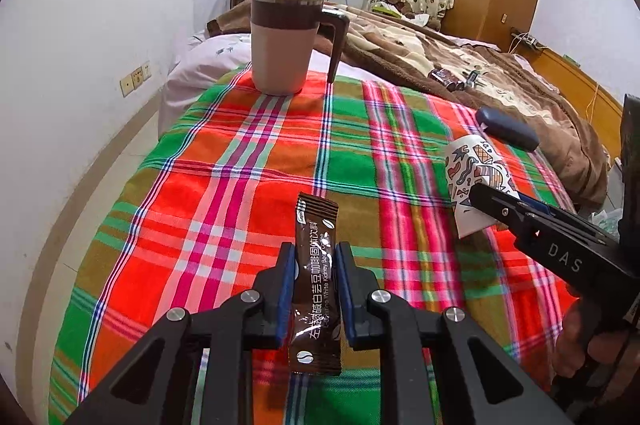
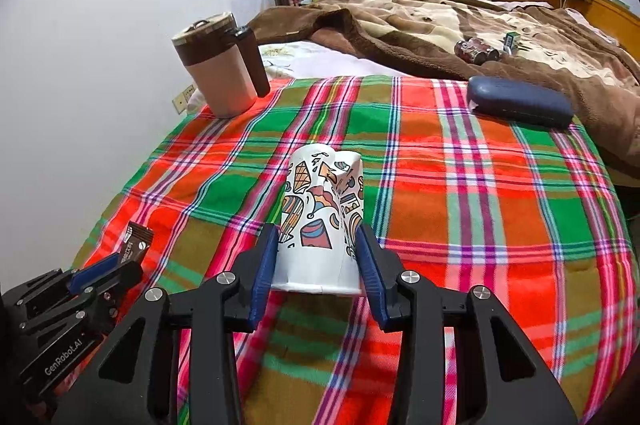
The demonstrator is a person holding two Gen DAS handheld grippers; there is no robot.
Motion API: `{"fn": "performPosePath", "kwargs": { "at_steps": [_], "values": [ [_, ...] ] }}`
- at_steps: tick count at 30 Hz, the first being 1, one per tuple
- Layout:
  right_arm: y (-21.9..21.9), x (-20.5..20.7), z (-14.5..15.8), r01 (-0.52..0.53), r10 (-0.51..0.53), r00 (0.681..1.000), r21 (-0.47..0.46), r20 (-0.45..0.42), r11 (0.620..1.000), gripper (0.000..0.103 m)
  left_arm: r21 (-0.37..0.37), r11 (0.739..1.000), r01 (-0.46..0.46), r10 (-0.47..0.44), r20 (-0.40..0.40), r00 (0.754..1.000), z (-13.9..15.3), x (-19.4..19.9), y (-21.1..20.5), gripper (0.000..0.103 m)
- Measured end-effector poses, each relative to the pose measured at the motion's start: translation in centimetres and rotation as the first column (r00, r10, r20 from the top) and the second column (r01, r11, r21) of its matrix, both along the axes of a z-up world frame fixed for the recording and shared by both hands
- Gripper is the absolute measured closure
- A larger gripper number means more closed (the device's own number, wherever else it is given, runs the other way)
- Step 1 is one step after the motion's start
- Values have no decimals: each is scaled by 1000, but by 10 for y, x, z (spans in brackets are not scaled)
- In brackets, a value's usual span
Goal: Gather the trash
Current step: 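Lift and carry the wrapper and paper cup with both tools over the bin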
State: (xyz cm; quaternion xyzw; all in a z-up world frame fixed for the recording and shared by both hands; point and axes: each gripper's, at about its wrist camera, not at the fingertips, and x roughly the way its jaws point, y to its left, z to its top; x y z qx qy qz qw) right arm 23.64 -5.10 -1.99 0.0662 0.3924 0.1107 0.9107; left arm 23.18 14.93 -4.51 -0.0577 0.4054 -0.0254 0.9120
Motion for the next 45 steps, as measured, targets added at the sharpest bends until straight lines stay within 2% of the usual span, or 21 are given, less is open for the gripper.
{"fn": "performPosePath", "kwargs": {
  "at_steps": [14, 26, 36, 45],
  "values": [
    [-38, -42, 26, 28, -30, 998, 32, 58, 999, 62, 0, 998, 61, -61, 84, 995, 44, -44, -37, 82],
    [-96, -86, 47, 114, -120, 987, 58, 112, 992, 62, -2, 983, 186, -184, 147, 972, 76, -75, -109, 82],
    [-162, -123, 53, 235, -241, 962, 57, 130, 970, 61, 4, 946, 325, -321, 173, 931, 89, -92, -191, 82],
    [-213, -146, 55, 346, -350, 927, 56, 137, 937, 61, -2, 896, 444, -438, 168, 883, 89, -102, -266, 82]
  ]
}}
